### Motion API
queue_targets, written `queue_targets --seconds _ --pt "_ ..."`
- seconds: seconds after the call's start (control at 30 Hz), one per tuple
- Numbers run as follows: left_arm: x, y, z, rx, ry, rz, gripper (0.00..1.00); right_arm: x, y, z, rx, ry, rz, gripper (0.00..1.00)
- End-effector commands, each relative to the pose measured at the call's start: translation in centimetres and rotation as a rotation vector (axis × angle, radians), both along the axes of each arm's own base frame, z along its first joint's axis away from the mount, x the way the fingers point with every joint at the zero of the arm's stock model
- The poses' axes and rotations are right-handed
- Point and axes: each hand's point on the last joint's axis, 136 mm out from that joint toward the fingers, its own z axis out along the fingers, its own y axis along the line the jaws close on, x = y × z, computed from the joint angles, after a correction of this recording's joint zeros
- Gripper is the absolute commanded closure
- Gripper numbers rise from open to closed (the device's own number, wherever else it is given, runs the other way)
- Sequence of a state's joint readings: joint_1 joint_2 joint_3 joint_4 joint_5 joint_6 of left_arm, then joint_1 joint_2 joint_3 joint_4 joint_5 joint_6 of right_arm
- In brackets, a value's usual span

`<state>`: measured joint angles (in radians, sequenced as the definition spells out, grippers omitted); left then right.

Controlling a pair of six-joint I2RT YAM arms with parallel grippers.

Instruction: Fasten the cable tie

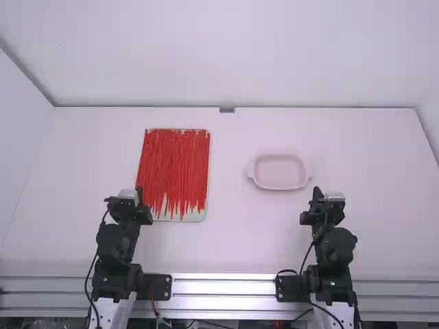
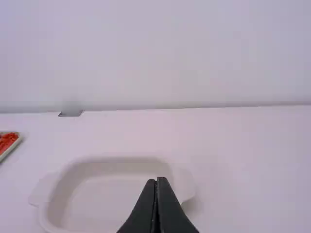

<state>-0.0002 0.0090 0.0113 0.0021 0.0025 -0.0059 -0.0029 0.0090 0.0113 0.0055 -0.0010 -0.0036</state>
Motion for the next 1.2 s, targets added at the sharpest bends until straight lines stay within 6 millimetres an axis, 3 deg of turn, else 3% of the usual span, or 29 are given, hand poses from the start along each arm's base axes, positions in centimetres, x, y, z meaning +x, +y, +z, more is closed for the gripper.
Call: queue_targets --seconds 0.0,0.6,1.17 --pt "0.0 0.0 0.0 0.0 0.0 0.0 1.0 0.0 0.0 0.0 -0.003 0.0 0.003 1.0" --pt "-0.1 -0.7 2.3 -0.007 0.098 -0.036 0.87 0.0 1.0 2.2 0.013 0.088 0.054 0.87" --pt "0.7 -2.7 3.5 -0.047 0.442 -0.141 0.56 1.2 4.4 2.0 0.084 0.428 0.121 0.57"
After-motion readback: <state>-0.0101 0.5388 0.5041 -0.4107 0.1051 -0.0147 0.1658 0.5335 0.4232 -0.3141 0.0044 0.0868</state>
